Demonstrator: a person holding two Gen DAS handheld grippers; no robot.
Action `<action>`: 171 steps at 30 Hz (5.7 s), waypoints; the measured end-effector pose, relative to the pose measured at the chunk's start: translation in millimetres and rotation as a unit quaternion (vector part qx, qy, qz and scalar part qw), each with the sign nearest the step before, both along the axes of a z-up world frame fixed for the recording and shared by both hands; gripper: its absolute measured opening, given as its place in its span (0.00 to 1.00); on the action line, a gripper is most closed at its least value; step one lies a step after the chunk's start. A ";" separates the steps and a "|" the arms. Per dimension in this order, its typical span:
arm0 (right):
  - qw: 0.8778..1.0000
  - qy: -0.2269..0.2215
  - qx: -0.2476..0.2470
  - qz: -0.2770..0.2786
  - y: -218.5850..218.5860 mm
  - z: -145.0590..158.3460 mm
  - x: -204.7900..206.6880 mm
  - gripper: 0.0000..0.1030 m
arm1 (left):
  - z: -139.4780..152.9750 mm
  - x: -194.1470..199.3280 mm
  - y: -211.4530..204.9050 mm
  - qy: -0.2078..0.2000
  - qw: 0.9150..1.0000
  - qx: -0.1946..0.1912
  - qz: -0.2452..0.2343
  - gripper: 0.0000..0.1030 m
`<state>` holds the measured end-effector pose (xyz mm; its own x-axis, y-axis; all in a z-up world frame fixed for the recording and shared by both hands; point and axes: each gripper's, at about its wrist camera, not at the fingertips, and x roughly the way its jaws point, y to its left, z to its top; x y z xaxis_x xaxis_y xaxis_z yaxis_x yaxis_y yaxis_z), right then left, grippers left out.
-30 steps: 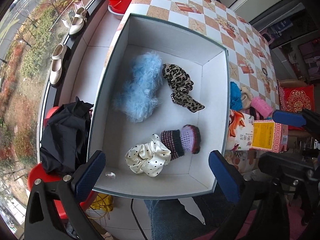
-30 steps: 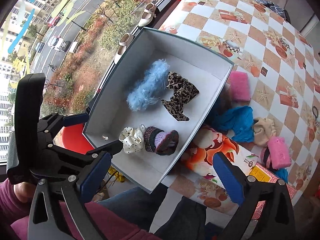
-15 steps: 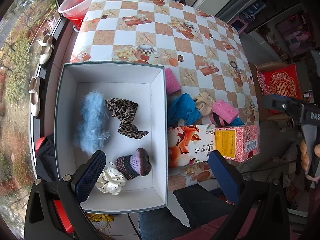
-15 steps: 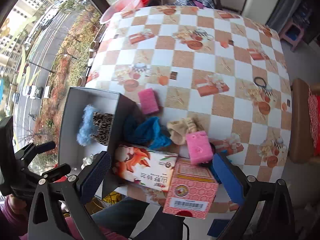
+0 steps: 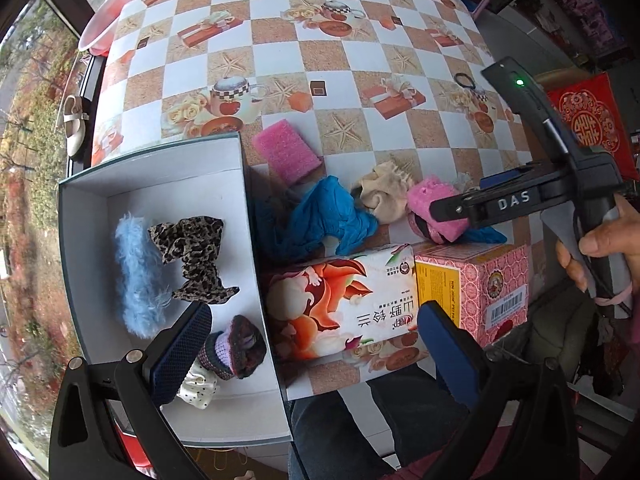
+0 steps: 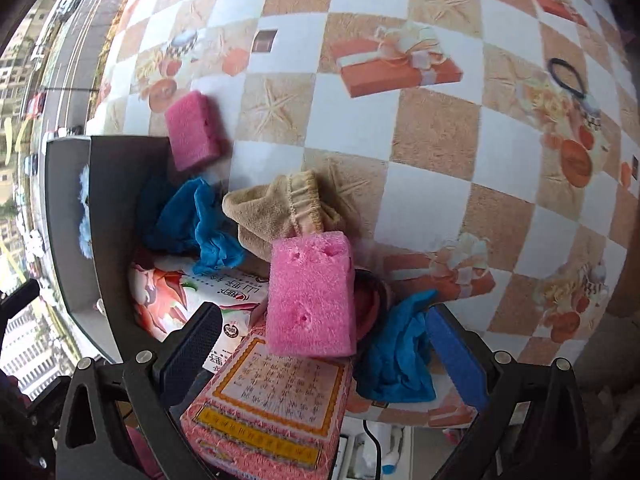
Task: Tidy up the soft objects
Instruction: 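Reach the left gripper to the beige sock while the right gripper reaches the pink sponge, then grasp the beige sock with the left gripper while the right gripper grasps the pink sponge, then carry the beige sock and pink sponge over the white box with both grippers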
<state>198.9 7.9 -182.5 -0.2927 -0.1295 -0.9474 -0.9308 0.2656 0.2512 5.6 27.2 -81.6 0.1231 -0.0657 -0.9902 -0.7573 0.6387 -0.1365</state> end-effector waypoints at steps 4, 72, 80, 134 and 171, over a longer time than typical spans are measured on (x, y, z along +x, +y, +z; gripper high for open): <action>0.998 -0.014 -0.037 0.054 6.7 -35.0 -6.0 1.00 | -20.4 31.3 4.2 0.033 0.999 0.008 -0.026 1.00; 0.941 -0.053 0.109 -0.316 -117.4 32.6 133.2 0.72 | -66.0 125.5 0.5 -0.019 0.991 0.056 -0.117 0.35; 0.945 -0.055 0.124 -0.299 -150.4 60.7 100.3 0.72 | -30.9 96.6 -23.8 -0.046 0.989 0.063 -0.123 0.35; 0.988 -0.057 0.144 0.013 -85.4 114.1 -183.3 0.72 | 6.5 -138.0 -12.2 -0.102 0.993 0.055 0.019 0.35; 0.980 -0.031 0.160 0.117 28.4 105.7 -254.4 0.72 | -22.2 -205.3 27.5 -0.069 0.986 0.037 0.149 0.35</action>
<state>-55.4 36.3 -76.8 -0.2319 0.1201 -0.9653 -0.9727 -0.0399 0.2288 -199.7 54.7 -103.8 0.2608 0.0650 -0.9632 -0.8903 0.4021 -0.2139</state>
